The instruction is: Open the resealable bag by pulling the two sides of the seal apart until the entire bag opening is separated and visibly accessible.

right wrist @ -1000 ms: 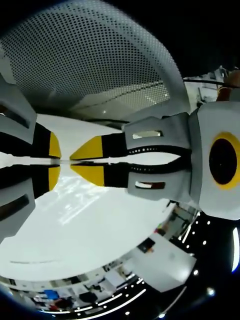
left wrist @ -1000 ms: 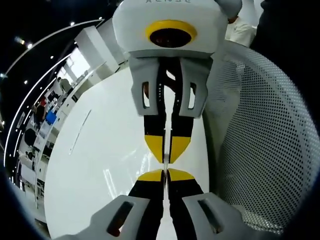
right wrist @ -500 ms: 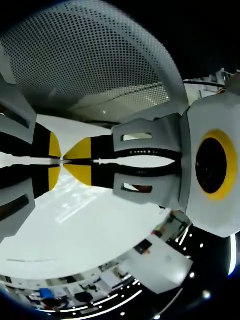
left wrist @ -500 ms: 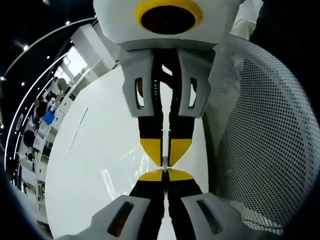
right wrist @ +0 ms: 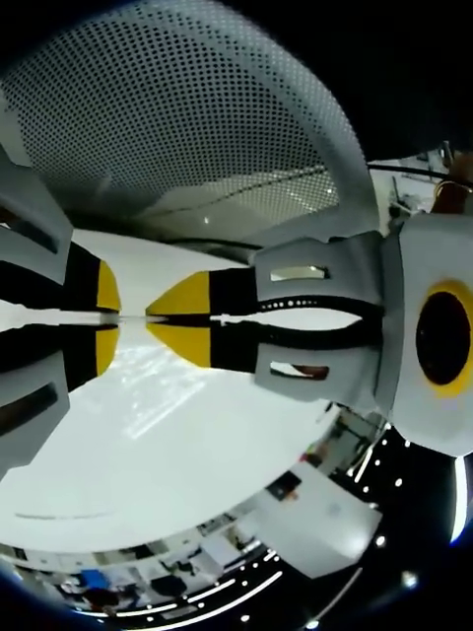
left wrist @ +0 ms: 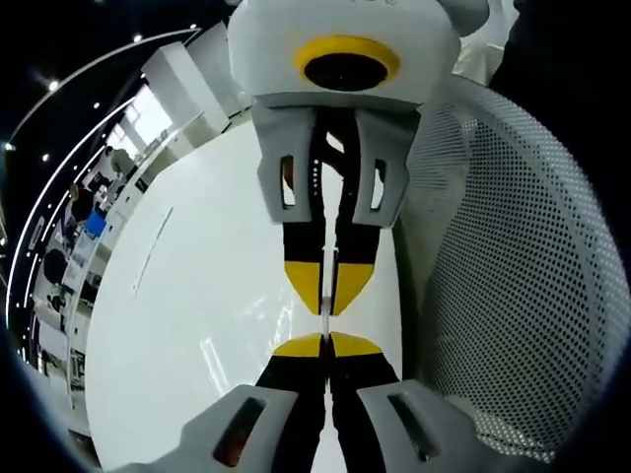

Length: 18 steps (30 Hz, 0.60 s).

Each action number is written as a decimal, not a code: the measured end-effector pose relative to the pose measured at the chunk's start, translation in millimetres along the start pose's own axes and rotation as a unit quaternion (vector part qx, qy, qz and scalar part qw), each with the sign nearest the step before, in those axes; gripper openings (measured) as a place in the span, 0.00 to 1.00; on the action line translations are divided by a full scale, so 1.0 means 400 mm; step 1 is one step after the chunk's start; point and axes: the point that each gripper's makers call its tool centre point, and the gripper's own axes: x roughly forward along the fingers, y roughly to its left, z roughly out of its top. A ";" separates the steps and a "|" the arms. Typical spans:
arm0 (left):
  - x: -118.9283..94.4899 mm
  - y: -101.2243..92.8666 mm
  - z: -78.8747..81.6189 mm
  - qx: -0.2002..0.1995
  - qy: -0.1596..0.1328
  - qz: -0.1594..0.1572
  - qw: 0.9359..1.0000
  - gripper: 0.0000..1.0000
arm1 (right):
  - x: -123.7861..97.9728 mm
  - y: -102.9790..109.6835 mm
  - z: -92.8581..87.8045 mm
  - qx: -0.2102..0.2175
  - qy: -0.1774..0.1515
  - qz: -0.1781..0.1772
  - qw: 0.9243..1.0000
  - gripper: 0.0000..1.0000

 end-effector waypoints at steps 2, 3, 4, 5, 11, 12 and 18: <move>-0.001 -0.002 0.001 0.000 0.000 -0.001 1.000 0.00 | -0.001 0.001 -0.002 -0.001 0.001 0.000 1.000 0.00; -0.003 -0.001 0.001 0.000 0.000 0.001 1.000 0.00 | -0.001 0.001 -0.003 -0.001 0.002 0.000 1.000 0.00; -0.005 0.001 0.002 -0.001 0.000 0.002 1.000 0.00 | -0.002 0.001 -0.007 -0.001 0.003 -0.001 1.000 0.00; -0.007 0.005 0.003 -0.002 -0.002 0.007 1.000 0.00 | -0.003 0.000 -0.009 0.000 0.003 -0.001 1.000 0.00; -0.018 0.008 0.008 -0.007 -0.007 0.008 1.000 0.00 | -0.008 -0.005 -0.018 0.004 0.003 -0.004 1.000 0.00; -0.019 0.009 0.009 -0.006 -0.006 0.008 1.000 0.00 | -0.008 -0.004 -0.019 0.003 0.004 -0.004 1.000 0.00; -0.029 0.011 0.017 -0.002 -0.005 0.007 1.000 0.00 | -0.015 -0.005 -0.037 0.002 0.014 -0.007 1.000 0.00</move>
